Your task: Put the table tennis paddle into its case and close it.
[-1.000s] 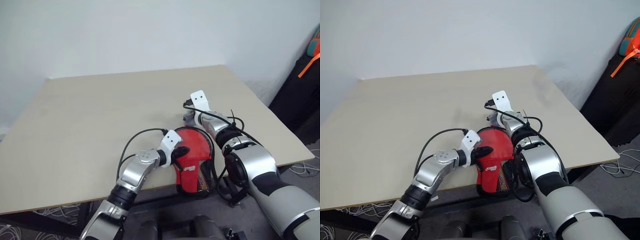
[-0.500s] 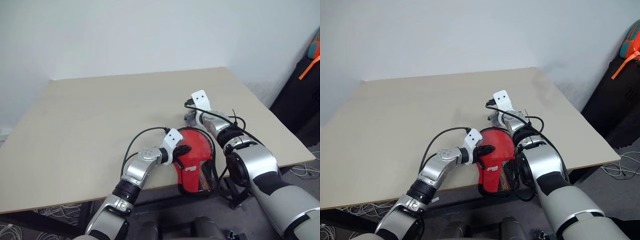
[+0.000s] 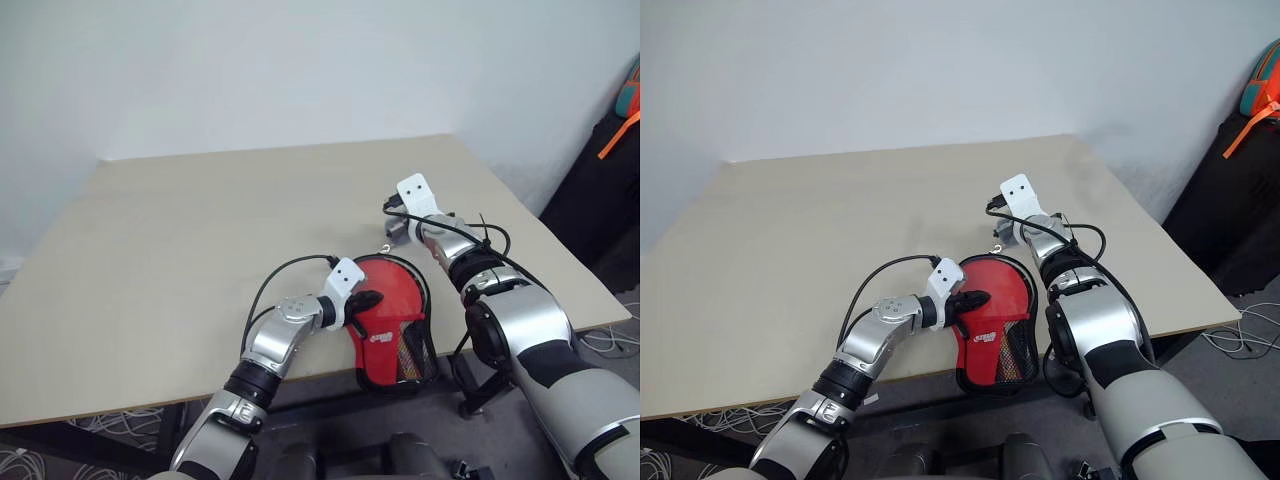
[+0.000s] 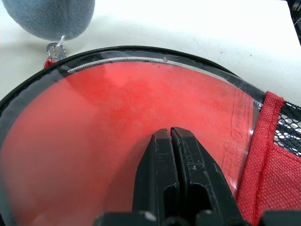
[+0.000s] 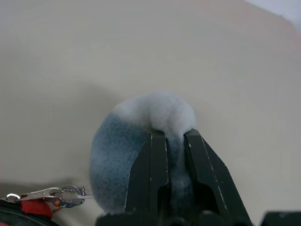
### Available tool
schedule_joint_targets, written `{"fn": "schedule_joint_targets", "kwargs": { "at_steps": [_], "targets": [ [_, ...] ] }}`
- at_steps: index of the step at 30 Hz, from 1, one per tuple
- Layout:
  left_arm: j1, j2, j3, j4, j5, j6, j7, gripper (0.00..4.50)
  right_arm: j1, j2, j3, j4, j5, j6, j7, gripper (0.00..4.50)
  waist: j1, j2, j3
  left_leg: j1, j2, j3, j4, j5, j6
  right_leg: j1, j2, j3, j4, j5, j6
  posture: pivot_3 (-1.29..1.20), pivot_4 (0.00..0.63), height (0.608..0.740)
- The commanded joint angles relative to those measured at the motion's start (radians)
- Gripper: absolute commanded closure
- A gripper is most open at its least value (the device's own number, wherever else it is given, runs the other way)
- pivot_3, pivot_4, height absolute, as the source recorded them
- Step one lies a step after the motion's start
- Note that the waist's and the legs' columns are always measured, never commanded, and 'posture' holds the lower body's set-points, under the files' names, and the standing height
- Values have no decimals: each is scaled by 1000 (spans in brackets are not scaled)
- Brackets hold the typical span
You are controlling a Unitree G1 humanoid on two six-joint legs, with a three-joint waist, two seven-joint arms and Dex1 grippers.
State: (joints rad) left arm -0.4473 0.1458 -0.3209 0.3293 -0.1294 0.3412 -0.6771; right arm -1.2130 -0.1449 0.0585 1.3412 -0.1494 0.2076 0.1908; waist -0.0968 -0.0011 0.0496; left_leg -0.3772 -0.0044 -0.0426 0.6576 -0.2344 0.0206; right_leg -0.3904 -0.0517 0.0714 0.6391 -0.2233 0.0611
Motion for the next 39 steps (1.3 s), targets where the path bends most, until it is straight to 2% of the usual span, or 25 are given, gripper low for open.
{"fn": "schedule_joint_targets", "kwargs": {
  "at_steps": [1,7,15,30,39],
  "targets": [
    [35,5,-27,62,36,40,-4,4500,-84,-44,9,-63,-22,-36,2,4487,0,0,0,0,0,0,0,0,0,0,0,0,0,0,0,0,0,740],
    [33,2,-28,69,38,39,-7,4500,-127,-49,17,-72,-29,-58,27,4487,1,0,0,0,0,0,0,0,0,0,0,0,0,0,0,0,0,740],
    [35,-5,-29,69,41,42,-12,4500,-218,-4,31,-104,-18,-71,115,4487,1,0,0,-1,0,0,0,0,0,-1,0,0,0,0,0,0,0,740],
    [40,-12,-32,74,42,40,-19,4500,-40,-100,141,-91,-132,-57,89,4487,0,1,0,-1,-1,0,-1,0,0,-1,0,0,-1,0,0,0,0,740],
    [28,-3,-34,72,45,45,-40,4500,78,-249,168,-168,-151,-40,147,4487,3,1,0,0,-2,0,-1,0,0,0,-1,1,-1,-1,1,0,0,740]
  ]
}}
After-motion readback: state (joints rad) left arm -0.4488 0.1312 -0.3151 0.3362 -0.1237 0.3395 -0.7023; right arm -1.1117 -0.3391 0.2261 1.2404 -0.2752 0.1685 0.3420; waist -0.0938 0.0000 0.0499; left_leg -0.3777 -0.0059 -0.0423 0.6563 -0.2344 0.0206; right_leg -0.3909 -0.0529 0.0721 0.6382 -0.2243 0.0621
